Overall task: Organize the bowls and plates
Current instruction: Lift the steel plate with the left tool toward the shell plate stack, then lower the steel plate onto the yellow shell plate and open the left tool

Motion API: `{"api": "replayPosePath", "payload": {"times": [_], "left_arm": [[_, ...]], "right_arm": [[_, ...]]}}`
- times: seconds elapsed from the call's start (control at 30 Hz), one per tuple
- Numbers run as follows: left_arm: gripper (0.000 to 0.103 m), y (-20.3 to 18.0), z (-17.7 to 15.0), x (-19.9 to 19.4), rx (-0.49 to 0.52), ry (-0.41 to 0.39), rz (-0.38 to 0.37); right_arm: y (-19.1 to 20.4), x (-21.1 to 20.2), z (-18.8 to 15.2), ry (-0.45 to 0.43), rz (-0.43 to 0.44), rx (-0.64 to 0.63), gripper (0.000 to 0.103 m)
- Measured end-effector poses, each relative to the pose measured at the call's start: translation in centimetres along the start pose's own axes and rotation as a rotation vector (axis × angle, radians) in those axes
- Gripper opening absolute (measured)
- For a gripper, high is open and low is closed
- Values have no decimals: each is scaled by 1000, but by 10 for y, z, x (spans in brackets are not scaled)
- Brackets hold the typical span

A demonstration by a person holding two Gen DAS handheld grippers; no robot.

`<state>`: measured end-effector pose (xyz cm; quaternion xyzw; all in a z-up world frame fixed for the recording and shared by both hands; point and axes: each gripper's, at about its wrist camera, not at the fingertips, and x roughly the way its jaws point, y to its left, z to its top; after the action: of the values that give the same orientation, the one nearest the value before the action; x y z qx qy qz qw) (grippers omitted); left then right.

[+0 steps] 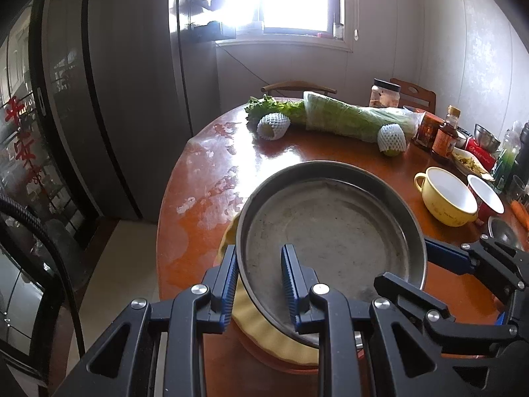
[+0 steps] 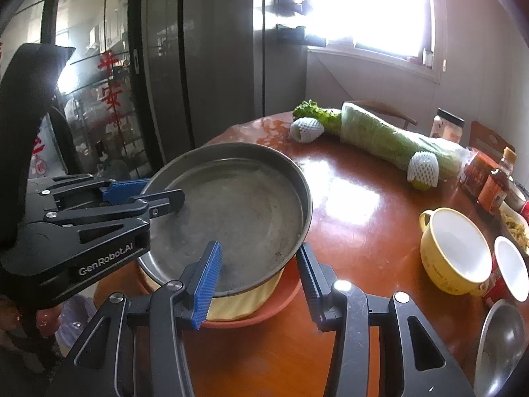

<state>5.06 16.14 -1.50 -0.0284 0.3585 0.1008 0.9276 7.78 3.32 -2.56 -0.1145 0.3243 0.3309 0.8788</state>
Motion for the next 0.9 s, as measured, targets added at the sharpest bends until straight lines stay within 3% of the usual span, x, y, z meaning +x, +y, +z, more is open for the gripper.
{"api": "replayPosePath", "payload": {"times": [0.9], "left_arm": [[26,-4,-8,12,15,32,-6]], "right_arm": [[3,25,-11,55,-58,-64,49]]}}
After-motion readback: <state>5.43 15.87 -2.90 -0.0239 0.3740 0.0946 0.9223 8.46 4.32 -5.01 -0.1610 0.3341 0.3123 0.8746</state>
